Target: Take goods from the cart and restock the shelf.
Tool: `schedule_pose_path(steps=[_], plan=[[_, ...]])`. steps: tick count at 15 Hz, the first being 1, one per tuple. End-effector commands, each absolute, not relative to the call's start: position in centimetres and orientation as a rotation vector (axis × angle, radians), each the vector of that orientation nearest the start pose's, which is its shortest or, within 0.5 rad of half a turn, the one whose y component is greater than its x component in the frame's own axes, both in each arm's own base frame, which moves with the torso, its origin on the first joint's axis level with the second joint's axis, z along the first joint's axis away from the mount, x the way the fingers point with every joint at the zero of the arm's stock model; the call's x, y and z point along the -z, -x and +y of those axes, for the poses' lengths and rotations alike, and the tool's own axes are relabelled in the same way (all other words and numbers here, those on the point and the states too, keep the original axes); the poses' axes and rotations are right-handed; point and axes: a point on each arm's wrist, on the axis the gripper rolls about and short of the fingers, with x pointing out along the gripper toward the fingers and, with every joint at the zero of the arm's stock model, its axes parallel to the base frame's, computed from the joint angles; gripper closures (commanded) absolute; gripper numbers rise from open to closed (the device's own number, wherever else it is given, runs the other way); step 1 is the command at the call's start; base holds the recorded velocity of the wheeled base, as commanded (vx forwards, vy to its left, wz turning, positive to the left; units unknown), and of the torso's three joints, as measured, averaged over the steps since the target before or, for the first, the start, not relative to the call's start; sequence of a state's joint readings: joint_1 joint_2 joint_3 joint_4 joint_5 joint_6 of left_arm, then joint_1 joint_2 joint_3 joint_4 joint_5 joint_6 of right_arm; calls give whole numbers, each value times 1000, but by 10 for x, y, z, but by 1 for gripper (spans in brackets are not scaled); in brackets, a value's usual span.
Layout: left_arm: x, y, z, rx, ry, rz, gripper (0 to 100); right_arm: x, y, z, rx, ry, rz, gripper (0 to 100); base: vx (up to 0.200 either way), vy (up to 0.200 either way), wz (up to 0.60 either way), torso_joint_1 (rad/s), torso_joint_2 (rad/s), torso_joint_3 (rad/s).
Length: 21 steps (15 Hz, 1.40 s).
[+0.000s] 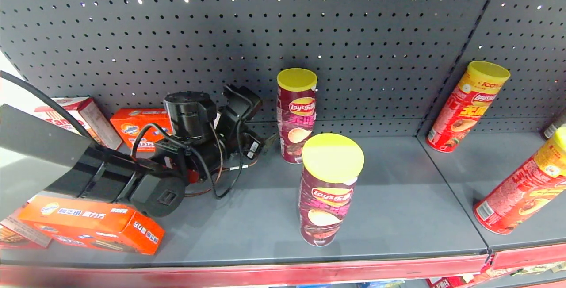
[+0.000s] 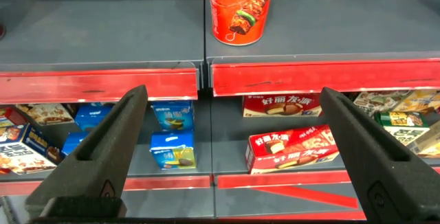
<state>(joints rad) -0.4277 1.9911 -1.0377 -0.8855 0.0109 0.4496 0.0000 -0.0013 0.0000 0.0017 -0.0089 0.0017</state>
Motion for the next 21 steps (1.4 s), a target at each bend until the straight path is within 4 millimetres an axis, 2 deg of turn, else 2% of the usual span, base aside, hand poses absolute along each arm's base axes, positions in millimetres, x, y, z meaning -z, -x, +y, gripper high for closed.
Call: schedule_pose_path(steps=[1,3,5,6,7,8,10,12,17,18,19,20,21], plan=[[-169,-352,-161,424,-454,-31,0,-75,23,0,9,-2,2,0,0,0,0,0,0,0],[-174,-349,-158,398,-453,-42,0,-75,23,0,9,-2,2,0,0,0,0,0,0,0],[-204,-333,-147,352,-439,-99,0,-75,23,0,9,-2,2,0,0,0,0,0,0,0],[-210,-329,-144,341,-433,-113,0,-75,23,0,9,-2,2,0,0,0,0,0,0,0],[-227,-313,-134,299,-422,-143,0,-75,23,0,9,-2,3,0,0,0,0,0,0,0],[-232,-296,-126,279,-420,-146,0,-75,23,0,9,-2,2,0,0,0,0,0,0,0],[-229,-260,-113,281,-425,-123,0,-75,23,0,9,-2,2,0,0,0,0,0,0,0],[-215,-236,-103,290,-433,-96,0,-75,23,0,8,0,2,0,0,0,0,0,0,0],[-215,-230,-97,281,-410,-113,0,-75,23,0,9,-8,1,0,0,0,0,0,0,0],[-215,-231,-97,278,-410,-111,0,-85,25,0,4,-15,-35,0,0,0,0,0,0,0],[-214,-230,-96,278,-409,-109,0,-118,30,0,1,-45,-98,0,0,0,0,0,0,0],[-216,-228,-95,276,-408,-113,0,-176,23,0,4,-114,-92,0,0,0,0,0,0,0],[-215,-227,-90,260,-408,-113,0,-211,12,0,-57,-144,-91,0,0,0,0,0,0,0]])
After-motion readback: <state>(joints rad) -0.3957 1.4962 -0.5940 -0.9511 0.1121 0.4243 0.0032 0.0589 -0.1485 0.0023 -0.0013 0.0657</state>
